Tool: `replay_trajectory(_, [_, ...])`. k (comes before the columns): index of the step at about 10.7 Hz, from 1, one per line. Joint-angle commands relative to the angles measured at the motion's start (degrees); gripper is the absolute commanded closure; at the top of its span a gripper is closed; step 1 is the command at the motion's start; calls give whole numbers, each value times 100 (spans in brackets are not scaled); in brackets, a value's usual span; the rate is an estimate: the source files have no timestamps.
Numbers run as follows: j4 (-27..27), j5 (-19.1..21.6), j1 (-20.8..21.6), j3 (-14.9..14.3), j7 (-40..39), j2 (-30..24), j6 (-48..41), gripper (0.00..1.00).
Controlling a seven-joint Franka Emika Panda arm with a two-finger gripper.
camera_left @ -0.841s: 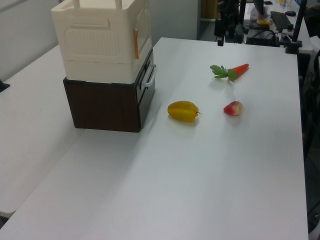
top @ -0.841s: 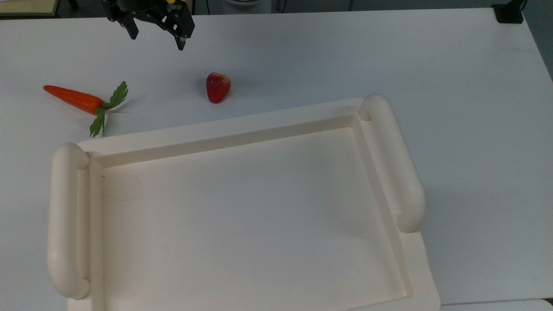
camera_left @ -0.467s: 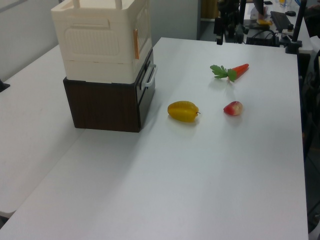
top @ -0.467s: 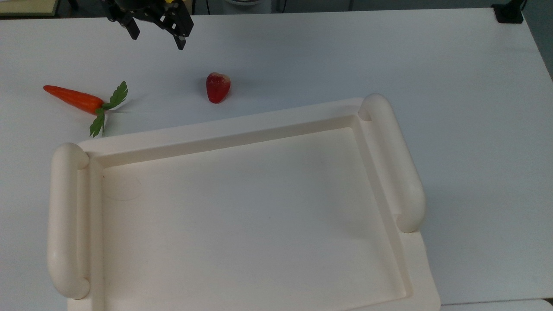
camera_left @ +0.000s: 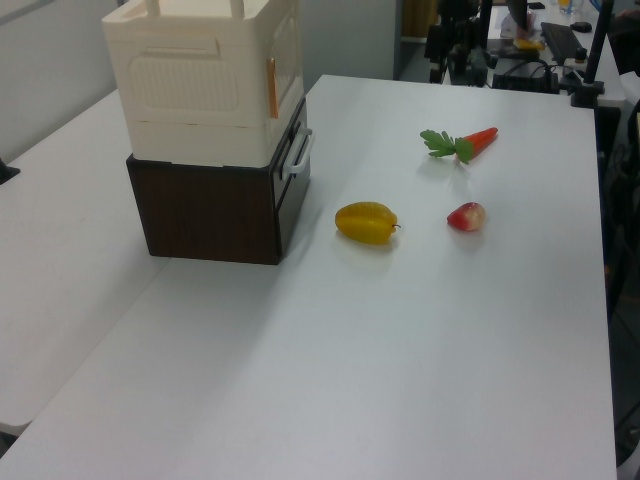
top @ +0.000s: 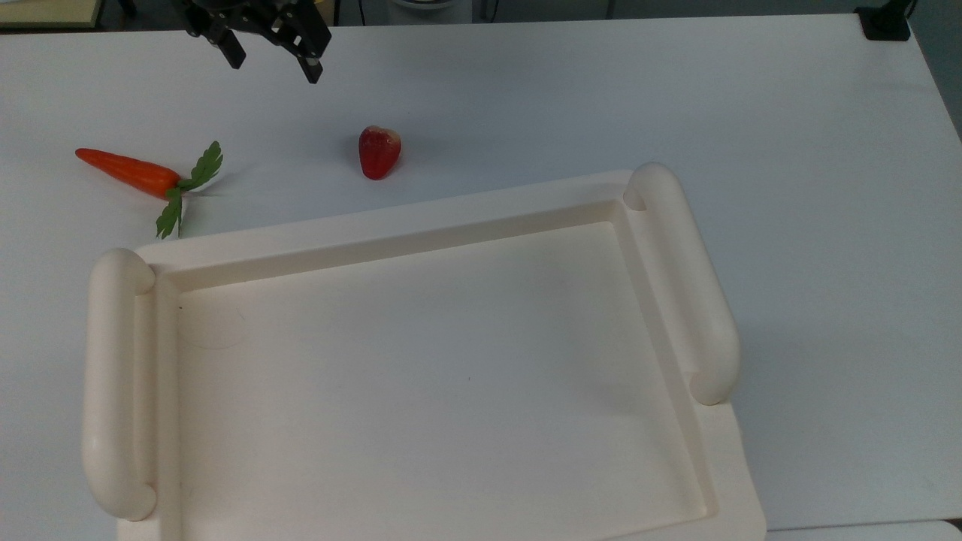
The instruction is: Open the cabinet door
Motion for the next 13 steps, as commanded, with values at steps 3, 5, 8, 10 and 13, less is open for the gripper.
replay_trajectory(3, [281,617,89,84,41,302,766,0])
replay_trajectory(5, [360,460,667,50,199,346,838,0])
replay_trajectory(8, [545,442,853,111,42,573,2440,0])
replay_trajectory(10, [632,469,1108,120,15,732,3094,0])
replay_trajectory(13, [694,513,1319,260,121,855,3921,0])
